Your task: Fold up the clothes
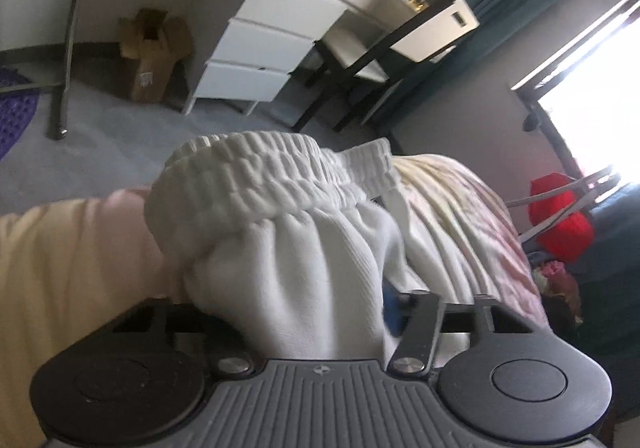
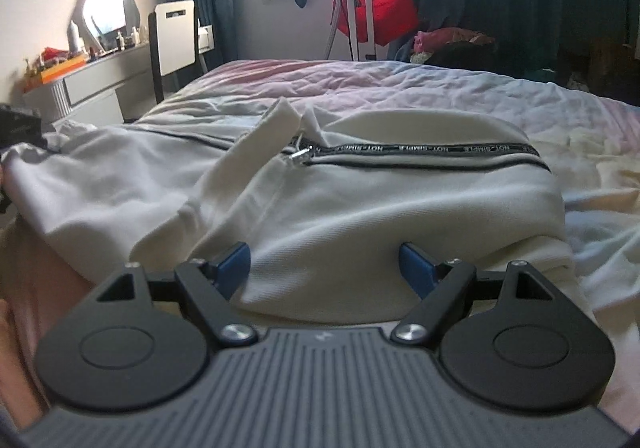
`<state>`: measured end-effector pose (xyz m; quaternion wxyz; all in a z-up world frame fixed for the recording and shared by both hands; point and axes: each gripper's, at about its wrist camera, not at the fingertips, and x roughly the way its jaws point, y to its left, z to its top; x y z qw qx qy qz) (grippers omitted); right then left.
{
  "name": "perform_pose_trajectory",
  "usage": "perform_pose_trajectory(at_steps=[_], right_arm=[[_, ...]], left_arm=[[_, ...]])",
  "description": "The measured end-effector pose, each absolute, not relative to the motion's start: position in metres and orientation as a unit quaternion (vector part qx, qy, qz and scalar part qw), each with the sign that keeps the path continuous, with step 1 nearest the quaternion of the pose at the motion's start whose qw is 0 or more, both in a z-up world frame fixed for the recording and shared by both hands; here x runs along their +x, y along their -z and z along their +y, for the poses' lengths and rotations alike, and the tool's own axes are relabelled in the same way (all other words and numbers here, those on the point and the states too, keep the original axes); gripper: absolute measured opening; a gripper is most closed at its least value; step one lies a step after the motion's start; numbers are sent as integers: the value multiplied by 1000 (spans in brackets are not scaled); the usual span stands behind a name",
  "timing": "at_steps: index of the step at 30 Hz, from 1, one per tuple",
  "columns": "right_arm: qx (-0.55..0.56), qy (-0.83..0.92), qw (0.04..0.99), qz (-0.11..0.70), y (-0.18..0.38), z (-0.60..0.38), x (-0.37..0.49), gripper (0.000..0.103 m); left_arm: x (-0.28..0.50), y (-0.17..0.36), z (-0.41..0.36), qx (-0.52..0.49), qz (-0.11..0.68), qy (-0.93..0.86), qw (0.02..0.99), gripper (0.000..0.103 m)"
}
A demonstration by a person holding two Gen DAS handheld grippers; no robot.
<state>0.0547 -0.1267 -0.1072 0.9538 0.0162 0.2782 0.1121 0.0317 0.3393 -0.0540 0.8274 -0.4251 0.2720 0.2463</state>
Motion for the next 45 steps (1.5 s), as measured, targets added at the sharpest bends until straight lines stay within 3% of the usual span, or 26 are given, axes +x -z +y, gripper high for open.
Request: perform_pose_trajectory(at_steps=[3, 6, 15, 27, 37, 45], right_arm=[[26, -112, 957, 268, 99, -133, 50, 83], [35, -104, 963, 245, 83, -143, 42, 83], [61, -37, 983, 171, 23, -204, 6, 83], [166, 35, 979, 117, 7, -300, -5, 83], [200, 75, 973, 83, 15, -341, -2, 83], [268, 77, 956, 88, 35, -376, 6, 83]], left_arm=[[40, 37, 319, -372, 252, -246, 859, 25], [48, 20, 298, -318, 231, -244, 887, 18], [56, -35, 200, -178, 164, -245, 939, 14], [61, -111, 7, -43, 37, -212, 976, 12], [97, -58, -188, 90, -11, -157, 983, 10], [113, 60, -295, 242, 14, -73, 967, 10]])
